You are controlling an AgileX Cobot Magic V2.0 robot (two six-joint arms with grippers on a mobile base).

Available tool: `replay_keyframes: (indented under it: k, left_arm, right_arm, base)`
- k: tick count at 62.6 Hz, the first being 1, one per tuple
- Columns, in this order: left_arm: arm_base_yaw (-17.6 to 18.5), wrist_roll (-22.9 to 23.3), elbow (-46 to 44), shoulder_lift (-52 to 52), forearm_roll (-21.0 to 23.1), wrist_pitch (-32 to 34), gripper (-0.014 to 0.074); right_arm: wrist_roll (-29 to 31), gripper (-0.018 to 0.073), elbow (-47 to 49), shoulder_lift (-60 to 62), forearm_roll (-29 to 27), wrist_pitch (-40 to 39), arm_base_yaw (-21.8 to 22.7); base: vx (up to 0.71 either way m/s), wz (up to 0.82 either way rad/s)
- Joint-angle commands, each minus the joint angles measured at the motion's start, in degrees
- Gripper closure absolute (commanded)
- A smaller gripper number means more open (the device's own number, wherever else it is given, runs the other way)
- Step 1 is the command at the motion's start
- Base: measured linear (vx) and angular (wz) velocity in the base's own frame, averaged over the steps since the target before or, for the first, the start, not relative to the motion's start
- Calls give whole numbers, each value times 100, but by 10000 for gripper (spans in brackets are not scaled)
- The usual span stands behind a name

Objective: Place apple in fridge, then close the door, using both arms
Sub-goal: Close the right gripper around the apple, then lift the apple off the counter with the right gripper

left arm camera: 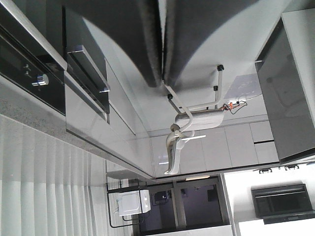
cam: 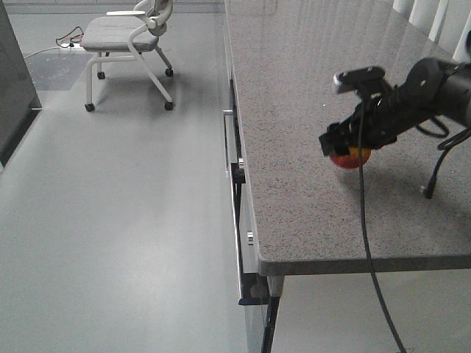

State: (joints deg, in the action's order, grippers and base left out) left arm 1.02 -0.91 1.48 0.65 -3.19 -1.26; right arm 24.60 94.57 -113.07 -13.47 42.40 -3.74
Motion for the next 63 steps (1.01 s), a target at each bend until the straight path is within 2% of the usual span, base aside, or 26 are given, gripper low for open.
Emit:
replay_keyframes:
  k: [1, 14, 24, 44, 63]
  left_arm:
    - [13, 24, 124, 86, 30, 431, 603]
    - [13, 24, 124, 86, 30, 431, 603]
    - [13, 24, 124, 86, 30, 431, 603]
    - [13, 24, 124, 86, 30, 431, 603]
    - [13, 24, 124, 86, 30, 431, 603]
  right_arm:
    - [-162, 203, 128, 685, -57, -192, 21]
    - [-36, 203, -1278, 1867, -332, -1206, 21]
    - [131, 203, -2544, 2993, -513, -1634, 21]
    - [107, 203, -4267, 5168, -550, -1540, 21]
    - [76, 203, -5166, 6961, -673, -722, 21]
  base:
    - [0, 0]
    - [0, 0]
    - [0, 0]
    - [0, 0]
    - [0, 0]
